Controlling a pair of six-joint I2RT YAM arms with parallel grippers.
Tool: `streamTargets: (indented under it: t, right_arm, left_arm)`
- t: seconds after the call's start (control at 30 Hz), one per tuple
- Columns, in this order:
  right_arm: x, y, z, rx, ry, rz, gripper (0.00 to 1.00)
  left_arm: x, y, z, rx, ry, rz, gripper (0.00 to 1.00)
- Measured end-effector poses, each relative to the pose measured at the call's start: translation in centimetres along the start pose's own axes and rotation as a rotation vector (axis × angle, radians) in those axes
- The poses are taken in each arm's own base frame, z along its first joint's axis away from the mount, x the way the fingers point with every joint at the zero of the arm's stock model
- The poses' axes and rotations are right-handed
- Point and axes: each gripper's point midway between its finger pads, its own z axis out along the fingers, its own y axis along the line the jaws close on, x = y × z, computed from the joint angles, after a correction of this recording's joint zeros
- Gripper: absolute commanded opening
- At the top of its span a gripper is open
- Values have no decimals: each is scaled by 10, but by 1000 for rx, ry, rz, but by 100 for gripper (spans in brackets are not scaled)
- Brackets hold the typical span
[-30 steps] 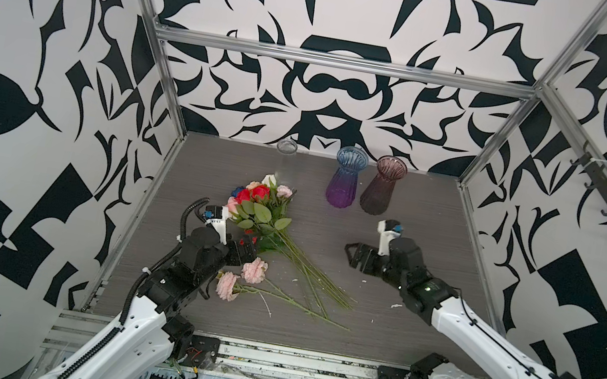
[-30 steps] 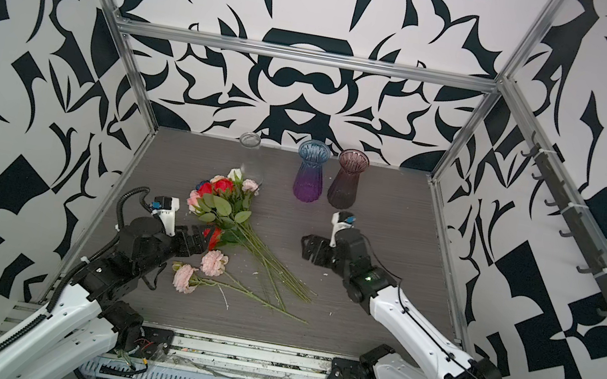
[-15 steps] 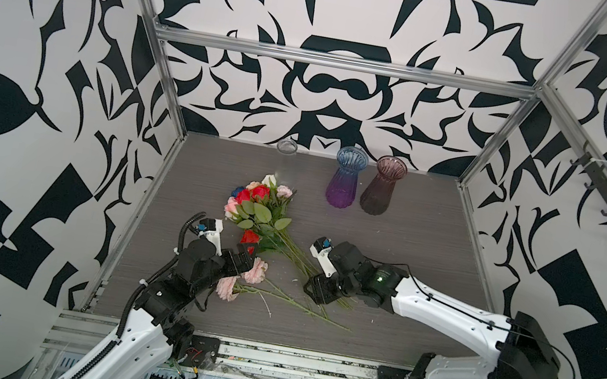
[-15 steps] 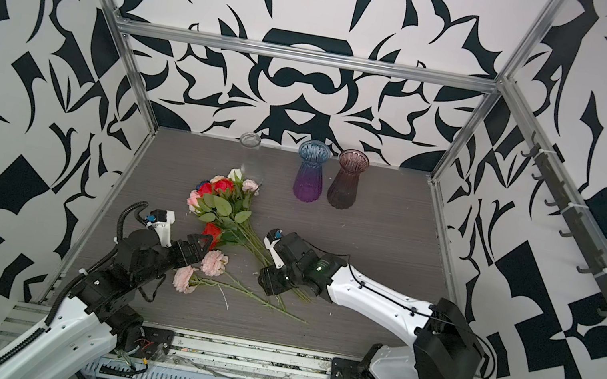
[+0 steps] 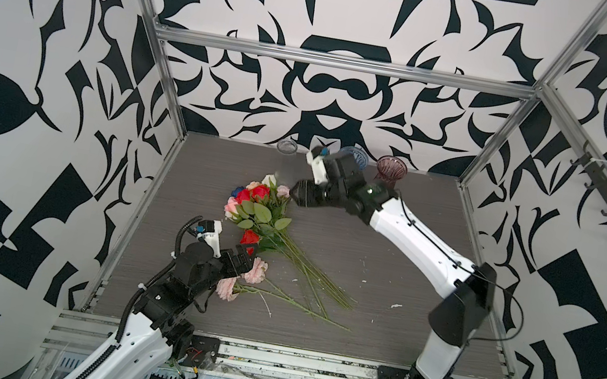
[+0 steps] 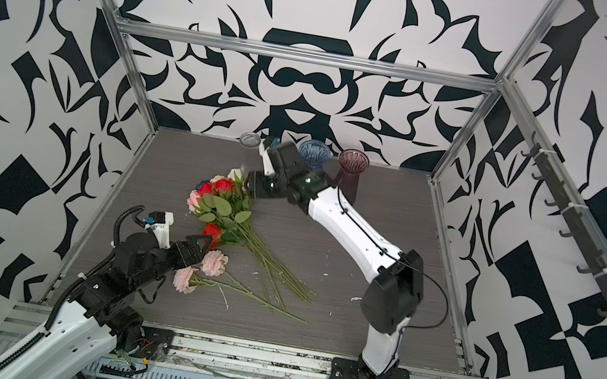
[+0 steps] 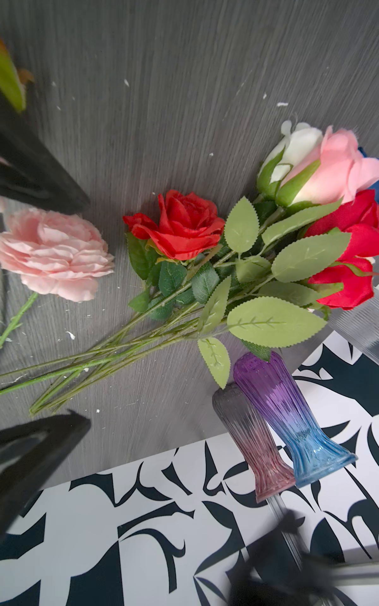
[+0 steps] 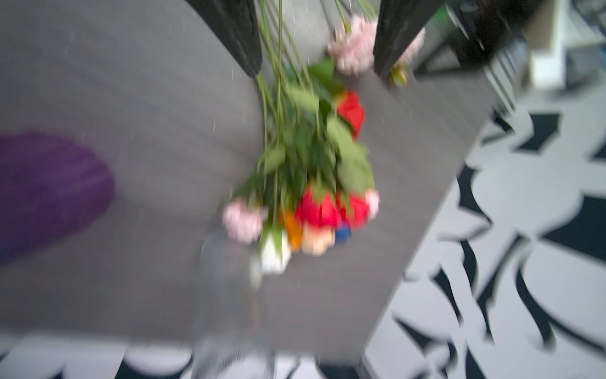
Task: Arrange the flowers into the vase
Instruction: 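Reach the right gripper to the clear ribbed glass vase and grasp it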
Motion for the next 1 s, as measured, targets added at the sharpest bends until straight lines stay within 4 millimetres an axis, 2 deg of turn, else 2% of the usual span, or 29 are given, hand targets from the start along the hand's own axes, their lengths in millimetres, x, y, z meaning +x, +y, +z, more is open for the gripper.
streamTargets:
  t: [0.07, 0.13, 0.2, 0.3, 0.37, 0.47, 0.57, 0.63, 1.0]
  right_arm:
    - [-38, -4, 15, -26, -46, 30, 55]
    - [-60, -14, 35, -34, -65, 65, 55]
    - [-69, -27, 58, -25, -69, 105, 57]
    - [-59, -50, 94, 17, -39, 163, 60]
    - [-41, -65, 113, 61, 0, 203, 61]
    - [-17, -80, 129, 109, 40, 245, 61]
    - [-6, -87, 135, 127, 46, 273, 60]
    - [-6, -87, 136, 121, 33, 284, 60]
    - [-50, -60, 116, 6, -142, 321, 61]
  left_arm:
    - [-2, -1, -2, 8, -12, -1, 99]
    - [-5, -2, -4, 20, -27, -2, 99]
    - [-6, -3, -6, 31, -43, -2, 99]
    - [-11, -5, -10, 45, -66, -4, 99]
    - [-11, -5, -11, 49, -74, -4, 99]
    - [-9, -1, -9, 41, -69, -7, 99]
    - [-8, 0, -8, 39, -63, -8, 99]
    - [-7, 0, -7, 38, -57, -8, 99]
    - [-8, -2, -5, 50, -51, -11, 100]
